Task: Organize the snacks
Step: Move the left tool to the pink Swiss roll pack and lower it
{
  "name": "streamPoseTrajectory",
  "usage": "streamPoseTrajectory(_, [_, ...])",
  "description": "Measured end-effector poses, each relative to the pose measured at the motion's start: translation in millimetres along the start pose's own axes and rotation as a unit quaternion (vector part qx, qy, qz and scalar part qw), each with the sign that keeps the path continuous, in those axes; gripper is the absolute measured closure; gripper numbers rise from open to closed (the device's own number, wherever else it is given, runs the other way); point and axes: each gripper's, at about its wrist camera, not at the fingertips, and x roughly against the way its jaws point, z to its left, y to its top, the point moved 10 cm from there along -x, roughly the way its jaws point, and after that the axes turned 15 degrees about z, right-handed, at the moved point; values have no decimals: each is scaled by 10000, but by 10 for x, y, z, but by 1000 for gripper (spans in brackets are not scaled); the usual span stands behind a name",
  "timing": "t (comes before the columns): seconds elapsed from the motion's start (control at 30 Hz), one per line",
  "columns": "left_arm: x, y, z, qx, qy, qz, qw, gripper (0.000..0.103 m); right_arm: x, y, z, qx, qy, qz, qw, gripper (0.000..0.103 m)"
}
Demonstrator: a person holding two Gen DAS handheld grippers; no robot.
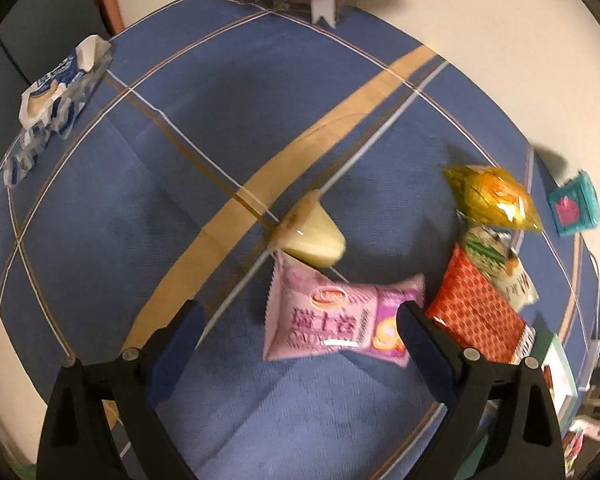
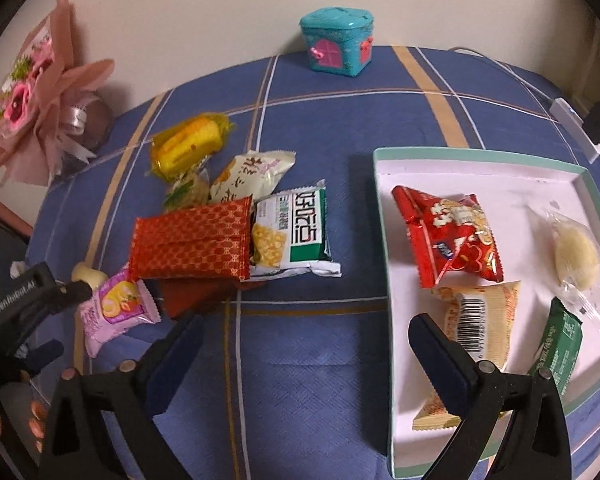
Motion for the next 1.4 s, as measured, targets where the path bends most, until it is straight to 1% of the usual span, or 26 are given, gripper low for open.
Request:
streamPoseTrajectory(0.17, [-21,201,183,407,262,-351,9982,6,-21,-8,16,70,-41,8,10000,0])
streamPoseTrajectory(0.27, [-74,249,274,603,339,-390,9968,6,-11,-3,6,56,-40,-16,10000,0])
streamPoseTrajectory(0.33, [-130,256,305,606,404,-335,9968,6,-8,-1,4,47,-41,-15,10000,0])
streamPoseTrajectory(0.4, [-217,204,327,561,511,-143,9970,5,-6,-2,3,57,-48,-11,10000,0])
streamPoseTrajectory(0.5, [-291,118,402,636,754,129,9950,5,7,-6,-2,63,-57,-17,10000,0])
streamPoseTrajectory(0.57, [-348,66,417,619,808,299,9944,5,11,-9,-10,55,-61,-12,10000,0])
streamPoseTrajectory(0.67, [-428,-14,371,632,586,541,9948,5,10,-14,-38,0,-42,7,10000,0])
streamPoseTrajectory(0.8, [-465,-93,265,596,327,693,9953,5,11,-8,-62,-50,2,2,10000,0])
streamPoseTrajectory(1.0, [-311,-99,167,598,119,539,9967,5,-13,7,-6,-15,95,36,9999,0])
streamPoseTrajectory(1.03, [-278,-138,103,605,75,523,9968,5,-20,13,6,-11,107,42,9999,0])
streamPoseTrajectory(1.1, [-211,-163,45,560,-89,496,9972,5,-36,21,27,-45,159,56,9998,0])
streamPoseTrajectory(1.23, [-159,-219,-140,239,-200,507,9982,5,-100,29,99,-154,305,169,9993,0])
streamPoseTrajectory(1.27, [-176,-239,-231,64,-209,550,9982,5,-116,28,119,-155,305,194,9992,0])
streamPoseTrajectory(1.3, [-223,-216,-318,-85,-196,595,9980,5,-138,30,150,-149,298,225,9992,0])
streamPoseTrajectory(1.4, [-349,-287,-500,-397,-65,774,9962,5,-197,40,232,-170,292,299,9990,0])
